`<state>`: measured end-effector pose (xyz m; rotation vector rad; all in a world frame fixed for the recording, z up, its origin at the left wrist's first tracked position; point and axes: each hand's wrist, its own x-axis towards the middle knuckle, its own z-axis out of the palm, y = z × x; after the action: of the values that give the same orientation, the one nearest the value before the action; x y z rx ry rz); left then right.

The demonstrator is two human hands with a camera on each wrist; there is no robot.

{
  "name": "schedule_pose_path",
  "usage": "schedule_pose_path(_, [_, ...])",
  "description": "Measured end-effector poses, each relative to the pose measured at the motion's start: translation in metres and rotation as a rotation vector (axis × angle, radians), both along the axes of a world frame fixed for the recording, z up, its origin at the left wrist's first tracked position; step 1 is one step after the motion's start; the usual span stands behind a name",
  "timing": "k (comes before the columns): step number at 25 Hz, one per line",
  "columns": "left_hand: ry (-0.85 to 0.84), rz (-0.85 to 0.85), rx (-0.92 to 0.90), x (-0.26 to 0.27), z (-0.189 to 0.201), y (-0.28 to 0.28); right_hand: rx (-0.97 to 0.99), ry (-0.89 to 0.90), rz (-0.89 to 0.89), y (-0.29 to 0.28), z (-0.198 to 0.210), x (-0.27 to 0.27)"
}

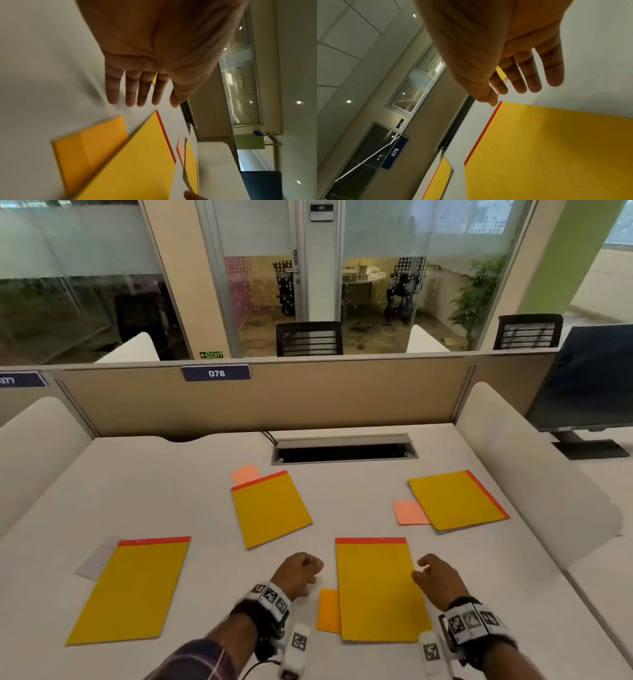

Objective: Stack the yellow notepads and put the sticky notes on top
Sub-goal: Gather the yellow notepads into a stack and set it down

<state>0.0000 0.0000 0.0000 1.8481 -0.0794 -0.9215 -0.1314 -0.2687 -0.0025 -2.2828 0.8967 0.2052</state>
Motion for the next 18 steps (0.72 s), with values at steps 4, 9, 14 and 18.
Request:
schedule_pose_path(4, [-0.137, -0.089, 0.222, -0.004, -0.004, -0.062, 0.025, 0.121, -0.024, 0.002, -0.006, 0.012])
schedule_pose_path(9, [-0.036, -0.016, 0.299, 0.007, -0.012, -0.082, 0.012, 0.138, -0.041, -0.007, -0.01, 0.023])
schedule_pose_path(14, [-0.159, 0.031, 0.242, 0.012, -0.011, -0.087, 0.069, 0.103, -0.074, -0.011, -0.015, 0.03])
schedule_pose_path(18, [-0.068, 0.041, 0.063, 0.023, 0.005, -0.07, 0.232, -0.057, -0.2, -0.007, -0.018, 0.038])
